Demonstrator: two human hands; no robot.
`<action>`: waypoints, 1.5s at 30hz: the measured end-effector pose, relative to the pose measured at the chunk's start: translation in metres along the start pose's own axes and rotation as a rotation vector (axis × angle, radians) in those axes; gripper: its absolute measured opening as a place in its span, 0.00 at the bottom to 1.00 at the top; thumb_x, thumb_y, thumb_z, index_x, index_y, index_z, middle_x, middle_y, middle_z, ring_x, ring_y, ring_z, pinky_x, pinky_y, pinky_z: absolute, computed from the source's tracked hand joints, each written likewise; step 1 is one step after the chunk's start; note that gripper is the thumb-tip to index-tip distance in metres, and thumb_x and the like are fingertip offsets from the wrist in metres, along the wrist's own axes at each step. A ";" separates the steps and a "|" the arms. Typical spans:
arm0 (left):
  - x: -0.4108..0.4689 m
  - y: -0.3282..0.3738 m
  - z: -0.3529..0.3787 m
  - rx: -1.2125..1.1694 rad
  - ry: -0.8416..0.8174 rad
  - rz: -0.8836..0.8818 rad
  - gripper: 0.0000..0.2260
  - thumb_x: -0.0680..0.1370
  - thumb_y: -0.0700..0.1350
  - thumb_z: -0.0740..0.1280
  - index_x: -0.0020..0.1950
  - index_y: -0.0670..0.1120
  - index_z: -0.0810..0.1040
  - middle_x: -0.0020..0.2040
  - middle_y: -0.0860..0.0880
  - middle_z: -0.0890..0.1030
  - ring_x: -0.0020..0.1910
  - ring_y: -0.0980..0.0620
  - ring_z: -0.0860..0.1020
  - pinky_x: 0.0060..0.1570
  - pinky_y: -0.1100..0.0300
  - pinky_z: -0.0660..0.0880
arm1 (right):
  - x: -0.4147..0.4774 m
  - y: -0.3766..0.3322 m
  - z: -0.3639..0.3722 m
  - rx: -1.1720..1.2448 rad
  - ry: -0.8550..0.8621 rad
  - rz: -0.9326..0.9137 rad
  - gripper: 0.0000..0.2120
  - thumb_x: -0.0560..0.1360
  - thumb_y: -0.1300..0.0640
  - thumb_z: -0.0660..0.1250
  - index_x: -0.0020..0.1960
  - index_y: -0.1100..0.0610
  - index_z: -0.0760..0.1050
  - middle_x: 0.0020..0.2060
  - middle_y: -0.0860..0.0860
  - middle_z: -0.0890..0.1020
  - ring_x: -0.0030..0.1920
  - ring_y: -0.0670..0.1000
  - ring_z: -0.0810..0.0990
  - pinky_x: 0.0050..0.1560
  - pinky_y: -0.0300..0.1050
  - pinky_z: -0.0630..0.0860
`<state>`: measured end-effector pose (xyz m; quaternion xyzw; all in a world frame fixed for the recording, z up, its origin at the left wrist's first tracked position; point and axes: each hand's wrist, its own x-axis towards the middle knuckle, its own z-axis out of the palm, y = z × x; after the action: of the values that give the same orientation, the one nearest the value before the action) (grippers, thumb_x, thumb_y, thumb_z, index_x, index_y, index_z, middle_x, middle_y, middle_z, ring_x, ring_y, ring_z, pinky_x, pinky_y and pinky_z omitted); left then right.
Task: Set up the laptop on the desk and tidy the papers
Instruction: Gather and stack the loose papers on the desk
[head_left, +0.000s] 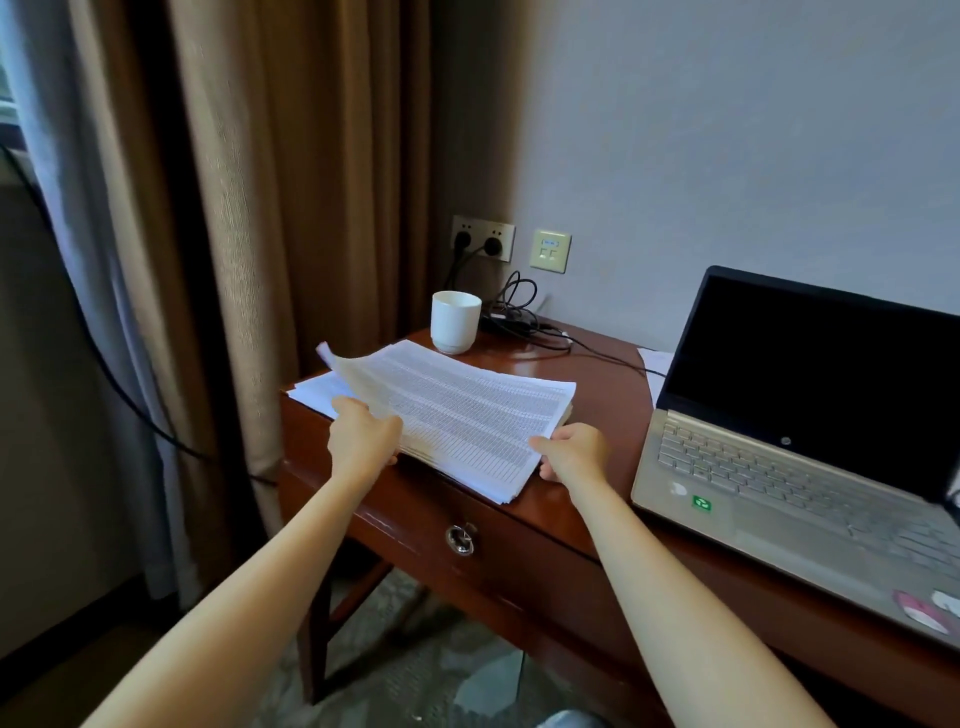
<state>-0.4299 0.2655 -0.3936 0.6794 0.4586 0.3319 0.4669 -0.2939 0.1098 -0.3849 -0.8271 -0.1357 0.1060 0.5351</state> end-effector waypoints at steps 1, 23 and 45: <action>-0.001 -0.001 0.001 0.049 0.024 0.022 0.17 0.73 0.39 0.62 0.60 0.38 0.63 0.47 0.41 0.78 0.43 0.41 0.78 0.42 0.56 0.71 | 0.000 0.001 0.000 -0.016 0.001 -0.010 0.11 0.71 0.64 0.69 0.32 0.60 0.71 0.24 0.54 0.74 0.23 0.49 0.73 0.37 0.45 0.78; -0.046 0.097 0.103 0.599 -0.417 0.585 0.11 0.77 0.43 0.60 0.58 0.46 0.73 0.58 0.47 0.77 0.57 0.46 0.75 0.49 0.56 0.71 | 0.012 -0.010 -0.119 -0.211 0.067 -0.142 0.08 0.74 0.61 0.63 0.37 0.55 0.74 0.30 0.49 0.78 0.27 0.48 0.73 0.26 0.37 0.71; -0.218 0.188 0.250 0.780 -0.660 1.238 0.15 0.77 0.40 0.59 0.63 0.44 0.71 0.61 0.44 0.74 0.60 0.43 0.72 0.53 0.53 0.69 | -0.039 0.062 -0.335 -0.678 0.378 0.112 0.09 0.76 0.61 0.56 0.42 0.56 0.73 0.49 0.57 0.78 0.47 0.56 0.75 0.46 0.43 0.71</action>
<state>-0.2295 -0.0470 -0.3084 0.9877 -0.0805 0.1283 0.0385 -0.2158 -0.2144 -0.3044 -0.9680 -0.0165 -0.0700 0.2406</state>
